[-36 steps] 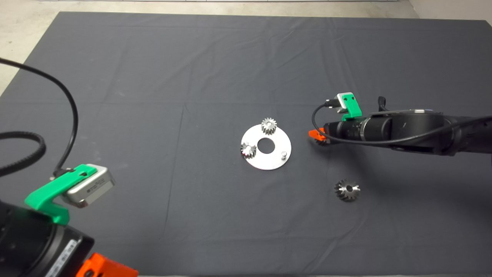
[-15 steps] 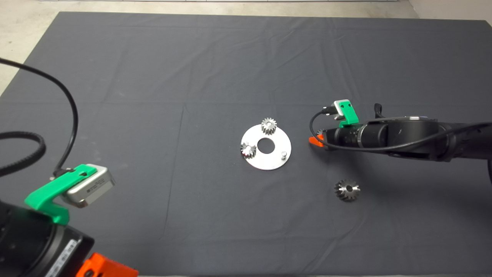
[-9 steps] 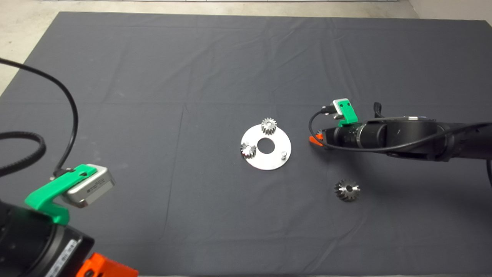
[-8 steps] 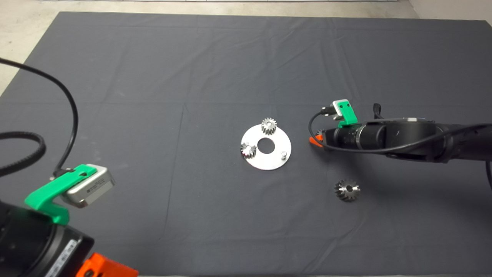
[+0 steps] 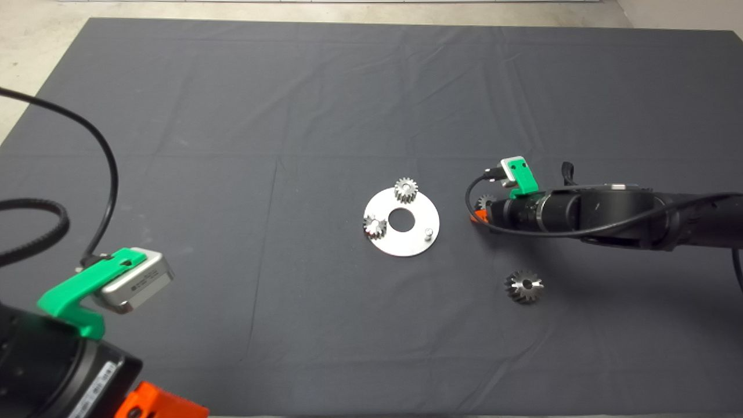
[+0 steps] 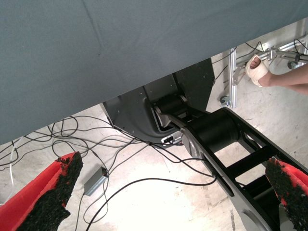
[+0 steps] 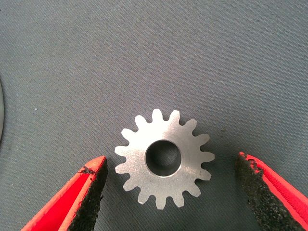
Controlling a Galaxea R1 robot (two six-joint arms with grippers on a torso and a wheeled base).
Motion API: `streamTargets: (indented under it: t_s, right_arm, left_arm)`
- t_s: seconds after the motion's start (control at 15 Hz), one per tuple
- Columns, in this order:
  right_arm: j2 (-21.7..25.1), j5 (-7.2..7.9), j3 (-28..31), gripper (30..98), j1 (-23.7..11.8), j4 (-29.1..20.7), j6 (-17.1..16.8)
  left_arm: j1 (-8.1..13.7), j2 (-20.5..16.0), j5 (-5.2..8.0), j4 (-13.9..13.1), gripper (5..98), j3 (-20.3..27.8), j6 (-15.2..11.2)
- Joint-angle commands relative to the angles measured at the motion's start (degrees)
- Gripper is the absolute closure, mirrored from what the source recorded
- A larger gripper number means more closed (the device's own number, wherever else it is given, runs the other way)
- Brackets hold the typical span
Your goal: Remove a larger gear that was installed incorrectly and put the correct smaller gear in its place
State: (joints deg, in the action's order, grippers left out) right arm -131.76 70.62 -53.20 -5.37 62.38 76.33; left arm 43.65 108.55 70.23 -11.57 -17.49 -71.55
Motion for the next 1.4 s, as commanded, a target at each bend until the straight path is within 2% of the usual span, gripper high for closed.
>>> streamTargets:
  t_s: [0.0,0.07,0.27,0.33,0.47,0.6,0.73,0.87,0.93,1.07,1.33]
  right_arm:
    - [-0.9,-0.22,-0.2,59.4,-0.3,5.5,-1.4]
    - [-1.2,-0.22,-0.3,62.3,-0.1,6.2,-1.7]
    - [-1.3,-0.22,-0.3,62.8,-0.1,6.2,-1.7]
    - [-1.3,-0.22,-0.2,66.9,-0.1,6.2,-1.5]
    - [-1.2,-0.22,-0.2,68.1,0.0,6.2,-1.6]
    - [-1.1,-0.22,-0.3,73.3,0.4,6.2,-1.4]
    - [-1.1,-0.22,-0.2,73.3,0.4,6.2,-1.5]
    - [-1.0,-0.22,0.0,77.7,0.4,6.2,-1.4]
    - [-0.9,-0.22,0.0,77.6,0.4,6.2,-1.5]
    - [-0.8,-0.22,0.0,82.9,0.4,6.2,-1.4]
    - [-0.8,-0.22,0.0,84.8,0.4,6.2,-1.6]
  left_arm:
    - [0.0,0.0,-0.01,-0.7,6.0,0.3,-0.3]
    - [0.0,0.0,-0.01,-0.7,6.0,0.3,-0.3]
    - [0.0,0.0,-0.01,-0.7,6.0,0.3,-0.3]
    - [0.0,-0.1,-0.01,-0.7,6.0,0.3,-0.3]
    - [0.0,0.0,-0.01,-0.7,6.0,0.2,-0.3]
    - [0.0,0.0,-0.01,-0.7,6.0,0.2,-0.3]
    - [0.0,0.0,-0.01,-0.7,6.0,0.2,-0.3]
    - [0.0,0.0,-0.01,-0.7,6.0,0.2,-0.3]
    - [0.0,0.0,-0.01,-0.7,6.0,0.3,-0.3]
    - [0.0,0.0,-0.01,-0.7,6.0,0.2,-0.3]
    - [0.0,-0.1,-0.01,-0.7,6.0,0.3,-0.3]
